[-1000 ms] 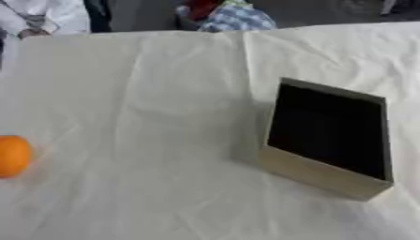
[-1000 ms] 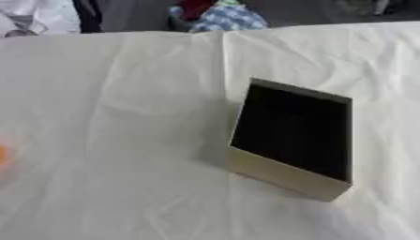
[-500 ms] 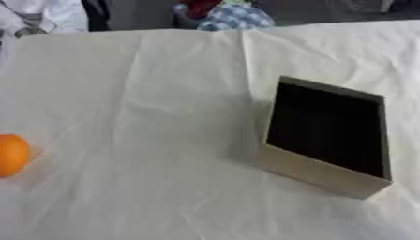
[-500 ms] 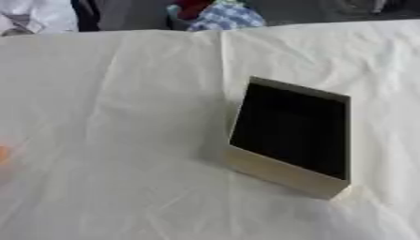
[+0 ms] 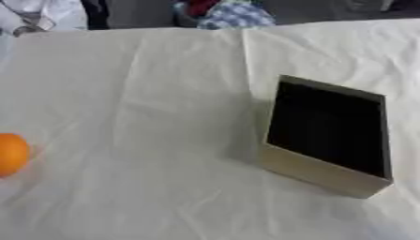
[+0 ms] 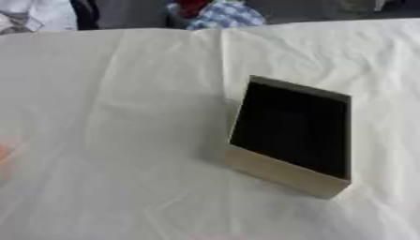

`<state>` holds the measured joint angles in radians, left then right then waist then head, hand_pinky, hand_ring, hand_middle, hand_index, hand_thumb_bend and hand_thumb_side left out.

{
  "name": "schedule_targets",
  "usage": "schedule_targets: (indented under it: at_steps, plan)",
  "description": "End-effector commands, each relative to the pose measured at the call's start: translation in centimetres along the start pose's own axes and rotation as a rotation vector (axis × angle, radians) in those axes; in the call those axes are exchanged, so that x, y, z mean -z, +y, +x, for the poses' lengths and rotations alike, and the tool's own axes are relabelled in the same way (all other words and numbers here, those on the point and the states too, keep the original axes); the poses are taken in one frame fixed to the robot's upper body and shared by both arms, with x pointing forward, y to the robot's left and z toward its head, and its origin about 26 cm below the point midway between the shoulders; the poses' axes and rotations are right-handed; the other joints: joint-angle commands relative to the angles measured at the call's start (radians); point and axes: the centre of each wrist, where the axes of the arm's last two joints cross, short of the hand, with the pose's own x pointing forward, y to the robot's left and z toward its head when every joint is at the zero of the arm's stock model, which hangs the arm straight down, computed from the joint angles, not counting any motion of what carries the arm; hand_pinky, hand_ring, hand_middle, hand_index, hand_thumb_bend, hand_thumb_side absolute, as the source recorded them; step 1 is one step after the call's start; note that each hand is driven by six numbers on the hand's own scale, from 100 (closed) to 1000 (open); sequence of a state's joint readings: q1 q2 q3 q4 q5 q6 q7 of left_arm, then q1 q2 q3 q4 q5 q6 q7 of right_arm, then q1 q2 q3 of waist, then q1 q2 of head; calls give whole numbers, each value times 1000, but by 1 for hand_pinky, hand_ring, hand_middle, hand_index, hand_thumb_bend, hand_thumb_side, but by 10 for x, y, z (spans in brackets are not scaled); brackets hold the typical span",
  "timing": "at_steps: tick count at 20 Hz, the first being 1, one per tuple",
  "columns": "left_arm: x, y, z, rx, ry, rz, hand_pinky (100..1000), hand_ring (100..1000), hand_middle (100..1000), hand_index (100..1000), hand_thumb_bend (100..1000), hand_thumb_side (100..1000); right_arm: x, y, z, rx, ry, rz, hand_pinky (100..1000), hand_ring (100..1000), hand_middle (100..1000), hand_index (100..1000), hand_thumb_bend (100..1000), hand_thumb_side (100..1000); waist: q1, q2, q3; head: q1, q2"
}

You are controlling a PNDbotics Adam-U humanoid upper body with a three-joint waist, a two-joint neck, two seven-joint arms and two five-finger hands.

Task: Pick up objects on the table and place them in the box.

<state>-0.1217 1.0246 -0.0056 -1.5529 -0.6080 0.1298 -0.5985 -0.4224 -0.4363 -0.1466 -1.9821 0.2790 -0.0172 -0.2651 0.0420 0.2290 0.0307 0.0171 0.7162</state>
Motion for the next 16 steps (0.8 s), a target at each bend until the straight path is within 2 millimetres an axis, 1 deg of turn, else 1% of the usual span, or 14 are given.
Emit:
schedule_targets:
  at_steps: [1,6,11,12,13,14,16]
  plan:
    - [-1,9,-3,5,6,37,823,886,881,902,472,100,5,-3,7,1,-32,-6,596,677,562,784,100,795,0,-11,-1,6,-1]
    - [5,9,-1,-13,-7,74,813,884,881,903,484,100,5,-2,7,7,-30,-4,595,676,561,783,100,796,0,-8,-6,9,-5]
    - [10,7,3,-30,-41,56,780,864,855,879,435,100,5,-1,7,12,-30,-2,594,676,561,783,100,797,1,-5,-11,11,-6]
    - [11,8,4,-35,-51,59,760,854,845,863,404,100,5,-1,7,13,-30,-1,594,676,560,783,100,789,1,-4,-12,11,-6]
    - [11,8,5,-38,-61,65,760,854,844,863,416,100,4,-1,7,13,-29,-1,593,675,560,783,100,789,1,-4,-12,11,-6]
    - [12,8,6,-40,-70,73,740,840,829,850,391,100,4,-1,7,14,-28,-1,593,675,560,783,100,798,2,-3,-13,11,-6]
    - [13,8,7,-43,-85,83,726,832,822,844,385,100,4,-1,7,16,-28,-1,593,675,560,783,100,798,3,-2,-14,13,-6]
